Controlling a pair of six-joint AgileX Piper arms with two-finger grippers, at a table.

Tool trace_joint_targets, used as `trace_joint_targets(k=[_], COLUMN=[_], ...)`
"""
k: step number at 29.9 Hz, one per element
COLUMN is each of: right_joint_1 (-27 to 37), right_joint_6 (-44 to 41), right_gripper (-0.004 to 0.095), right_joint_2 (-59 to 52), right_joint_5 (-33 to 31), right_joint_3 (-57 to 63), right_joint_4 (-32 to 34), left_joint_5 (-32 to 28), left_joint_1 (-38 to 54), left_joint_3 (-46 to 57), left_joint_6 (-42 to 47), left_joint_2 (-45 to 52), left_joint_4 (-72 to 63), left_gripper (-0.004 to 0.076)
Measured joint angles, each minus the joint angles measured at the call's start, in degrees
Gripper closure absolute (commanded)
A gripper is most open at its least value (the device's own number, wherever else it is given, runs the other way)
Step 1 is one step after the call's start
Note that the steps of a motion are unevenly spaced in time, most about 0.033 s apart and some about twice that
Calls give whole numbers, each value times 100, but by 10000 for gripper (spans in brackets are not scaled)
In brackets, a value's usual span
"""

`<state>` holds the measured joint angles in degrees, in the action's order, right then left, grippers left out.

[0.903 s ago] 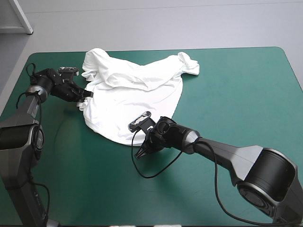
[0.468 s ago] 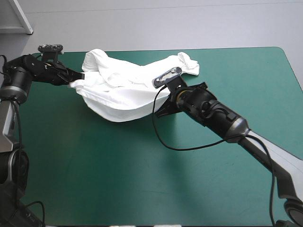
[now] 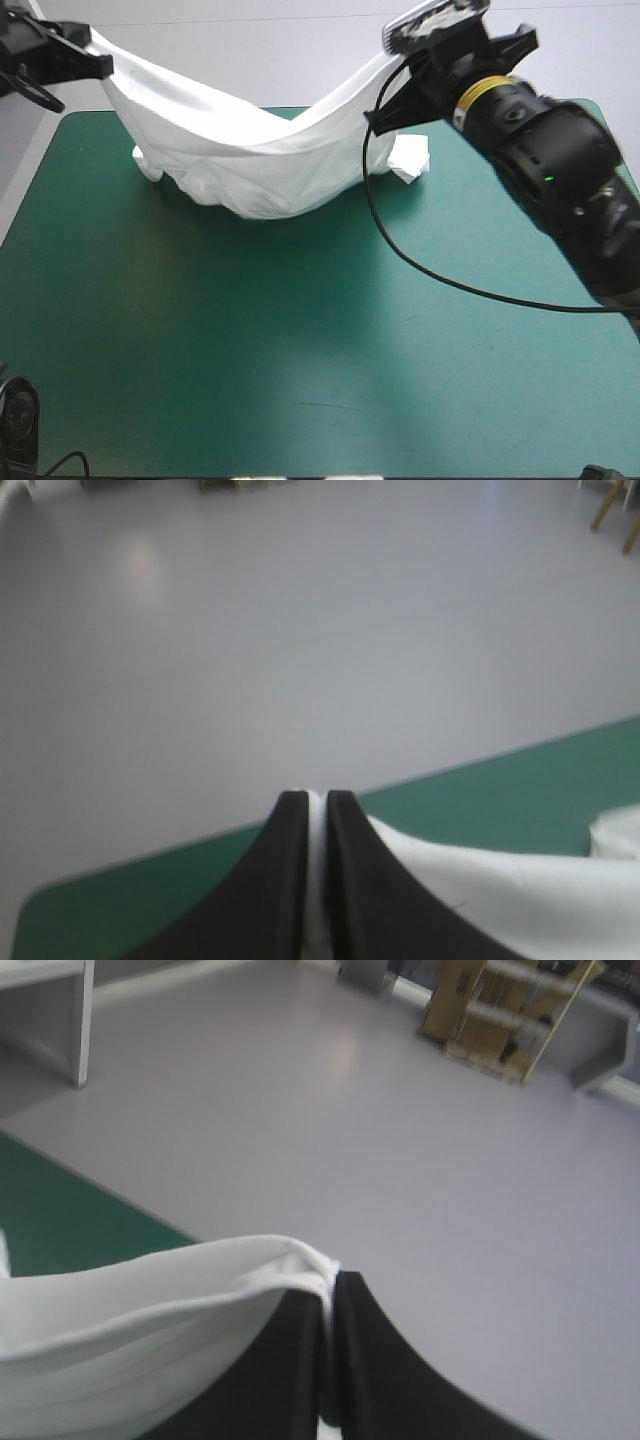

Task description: Fold the cloth

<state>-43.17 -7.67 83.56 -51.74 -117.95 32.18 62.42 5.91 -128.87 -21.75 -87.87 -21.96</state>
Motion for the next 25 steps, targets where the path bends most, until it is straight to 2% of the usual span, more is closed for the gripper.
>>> trace_joint_targets(k=[5,10,17,25], right_joint_1=[0,0,0,0], right_joint_6=[507,910,1227,1252], right_gripper=[925,926,926,926], right_joint_2=[-11,-63,-133,-51], right_joint_5=[283,657,936,1104], right_joint_3=[-1235,-2169,-2902,-2999], right_joint_4=[50,57,-126,-49], left_joint_5=[17,-110,-616,-995], left_joint_1=[0,0,0,0], left_joint_3=[-1445,-2299,-2570,-2587], left_joint_6=[0,0,0,13], left_joint_2=[24,118,365,511], left_joint_4=[13,302,409,748], left_gripper=[705,705,705,705])
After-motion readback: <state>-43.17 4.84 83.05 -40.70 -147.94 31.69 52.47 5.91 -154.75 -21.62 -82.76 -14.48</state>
